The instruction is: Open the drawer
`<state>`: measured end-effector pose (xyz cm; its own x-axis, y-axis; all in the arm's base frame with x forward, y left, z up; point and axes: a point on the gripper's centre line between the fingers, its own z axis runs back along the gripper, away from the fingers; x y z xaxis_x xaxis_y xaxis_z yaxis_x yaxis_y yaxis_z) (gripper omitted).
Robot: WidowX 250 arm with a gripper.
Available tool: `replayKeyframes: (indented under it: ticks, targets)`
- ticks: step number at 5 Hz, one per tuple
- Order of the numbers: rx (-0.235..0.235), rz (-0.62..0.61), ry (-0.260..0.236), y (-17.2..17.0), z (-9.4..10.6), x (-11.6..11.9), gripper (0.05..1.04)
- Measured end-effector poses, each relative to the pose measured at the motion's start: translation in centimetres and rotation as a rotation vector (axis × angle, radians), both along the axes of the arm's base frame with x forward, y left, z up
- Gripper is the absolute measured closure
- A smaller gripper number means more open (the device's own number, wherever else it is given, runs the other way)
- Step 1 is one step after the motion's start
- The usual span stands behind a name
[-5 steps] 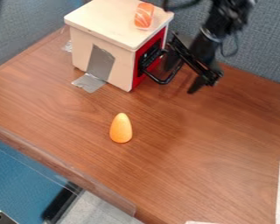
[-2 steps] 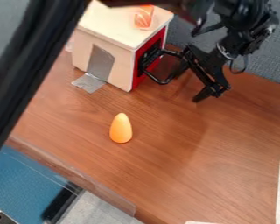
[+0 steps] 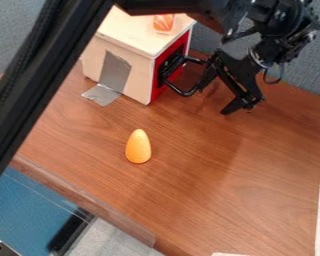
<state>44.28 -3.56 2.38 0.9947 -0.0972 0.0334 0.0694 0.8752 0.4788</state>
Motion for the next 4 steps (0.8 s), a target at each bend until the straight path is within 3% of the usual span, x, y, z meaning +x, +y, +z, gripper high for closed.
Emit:
replayKeyframes:
  ticks: [1,3,4]
  targets:
    - [0.004,-0.014,0.0,0.3,-0.1,0.0,0.083]
    - [-0.011,0.037,-0.046,4.0,1.2,0.0,0.083]
    - [-0.001,0.029,-0.036,4.1,1.3,-0.1,0.083]
